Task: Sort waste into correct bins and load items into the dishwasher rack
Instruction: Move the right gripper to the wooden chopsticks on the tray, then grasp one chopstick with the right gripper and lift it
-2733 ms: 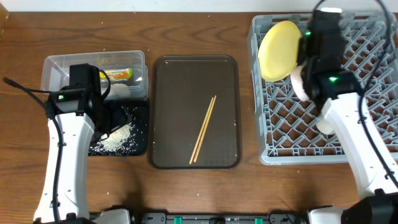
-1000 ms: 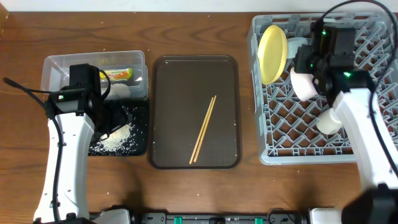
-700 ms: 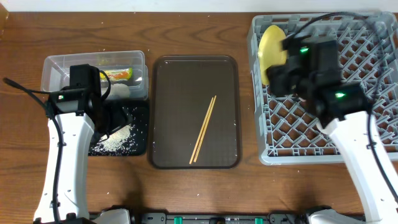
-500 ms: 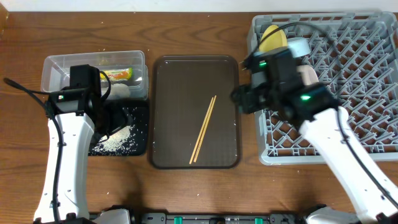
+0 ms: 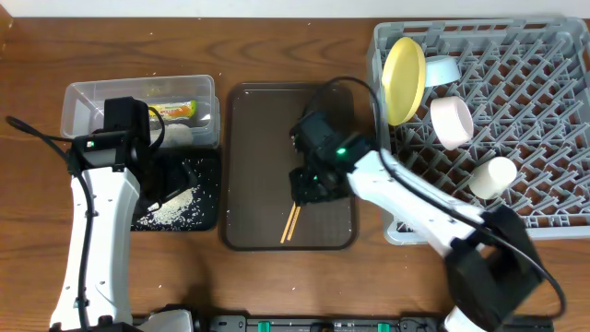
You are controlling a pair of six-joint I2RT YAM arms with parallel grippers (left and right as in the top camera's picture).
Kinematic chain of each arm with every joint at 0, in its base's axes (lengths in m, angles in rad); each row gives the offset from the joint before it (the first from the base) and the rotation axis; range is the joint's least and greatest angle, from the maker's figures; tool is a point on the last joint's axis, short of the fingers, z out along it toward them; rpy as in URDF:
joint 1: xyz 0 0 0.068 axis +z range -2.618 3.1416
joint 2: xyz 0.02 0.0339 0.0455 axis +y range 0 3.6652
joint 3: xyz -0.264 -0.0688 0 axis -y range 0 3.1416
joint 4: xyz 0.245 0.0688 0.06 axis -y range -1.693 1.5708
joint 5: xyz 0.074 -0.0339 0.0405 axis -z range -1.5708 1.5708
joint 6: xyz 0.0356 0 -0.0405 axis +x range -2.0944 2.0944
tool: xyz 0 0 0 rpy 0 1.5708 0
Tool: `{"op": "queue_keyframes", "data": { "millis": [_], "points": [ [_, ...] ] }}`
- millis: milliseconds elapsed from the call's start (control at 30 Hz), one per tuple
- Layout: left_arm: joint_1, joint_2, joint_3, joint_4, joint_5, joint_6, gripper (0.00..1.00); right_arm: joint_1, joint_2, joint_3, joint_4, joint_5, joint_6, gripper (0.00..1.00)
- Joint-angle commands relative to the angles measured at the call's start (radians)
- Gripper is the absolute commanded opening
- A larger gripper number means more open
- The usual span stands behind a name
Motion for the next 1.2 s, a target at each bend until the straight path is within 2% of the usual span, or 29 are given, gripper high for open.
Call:
{"op": "queue_keyframes", "data": {
  "millis": [0, 133, 333, 633, 733, 900, 1167],
  "points": [
    [0.003, -0.003, -0.004, -0.004, -0.016, -0.007, 0.91, 0.021, 0.076, 0.004, -0.002, 0.004, 0.122, 0.55],
    [0.003, -0.003, -0.004, -0.004, -0.016, -0.007, 0.9, 0.032, 0.15, 0.004, -0.001, 0.023, 0.166, 0.5],
    [0.003, -0.003, -0.004, -0.004, -0.016, -0.008, 0.9, 0.035, 0.196, 0.004, 0.003, 0.063, 0.2, 0.5],
    [0.003, -0.003, -0.004, -0.004, -0.016, -0.008, 0.9, 0.023, 0.198, 0.004, -0.064, 0.195, 0.217, 0.38],
    [0.003, -0.003, -0.004, -0.004, -0.016, -0.008, 0.9, 0.005, 0.197, 0.004, -0.075, 0.195, 0.217, 0.38],
    [0.003, -0.003, -0.004, -0.004, -0.016, -0.008, 0.91, -0.005, 0.175, 0.005, -0.023, 0.075, 0.18, 0.4],
    [0.003, -0.003, -0.004, -0.004, -0.016, -0.008, 0.9, -0.004, 0.122, 0.006, 0.08, 0.077, 0.18, 0.43]
  ]
}}
